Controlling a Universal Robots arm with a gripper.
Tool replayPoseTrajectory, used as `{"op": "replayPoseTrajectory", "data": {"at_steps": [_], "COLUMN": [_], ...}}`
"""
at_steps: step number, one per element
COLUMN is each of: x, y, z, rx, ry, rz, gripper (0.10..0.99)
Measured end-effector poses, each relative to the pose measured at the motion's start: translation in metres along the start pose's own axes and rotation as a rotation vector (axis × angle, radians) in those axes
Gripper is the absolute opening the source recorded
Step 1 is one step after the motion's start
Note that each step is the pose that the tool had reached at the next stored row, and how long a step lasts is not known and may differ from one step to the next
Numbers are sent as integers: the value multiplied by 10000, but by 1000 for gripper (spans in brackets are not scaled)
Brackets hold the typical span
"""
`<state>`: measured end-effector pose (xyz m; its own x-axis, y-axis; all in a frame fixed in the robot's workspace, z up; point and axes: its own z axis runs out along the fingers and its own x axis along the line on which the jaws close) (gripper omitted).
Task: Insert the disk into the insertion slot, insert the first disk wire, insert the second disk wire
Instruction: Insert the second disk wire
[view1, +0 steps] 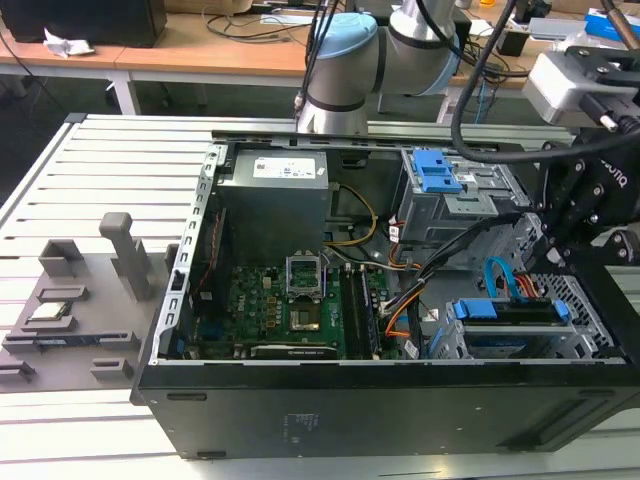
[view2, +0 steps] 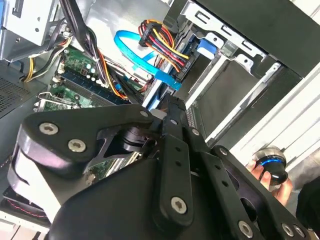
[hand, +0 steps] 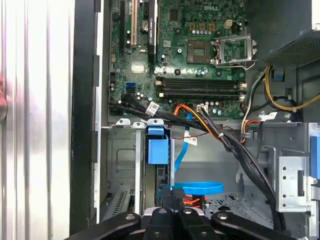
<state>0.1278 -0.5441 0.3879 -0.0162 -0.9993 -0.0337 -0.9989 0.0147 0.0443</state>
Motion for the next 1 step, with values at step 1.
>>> {"op": "replayPoseTrajectory", "data": {"at_steps": [1], "x": [0], "y": [0], "z": [0], "rx": [0], "ry": [0], "rz": [0], "gripper": [106]}}
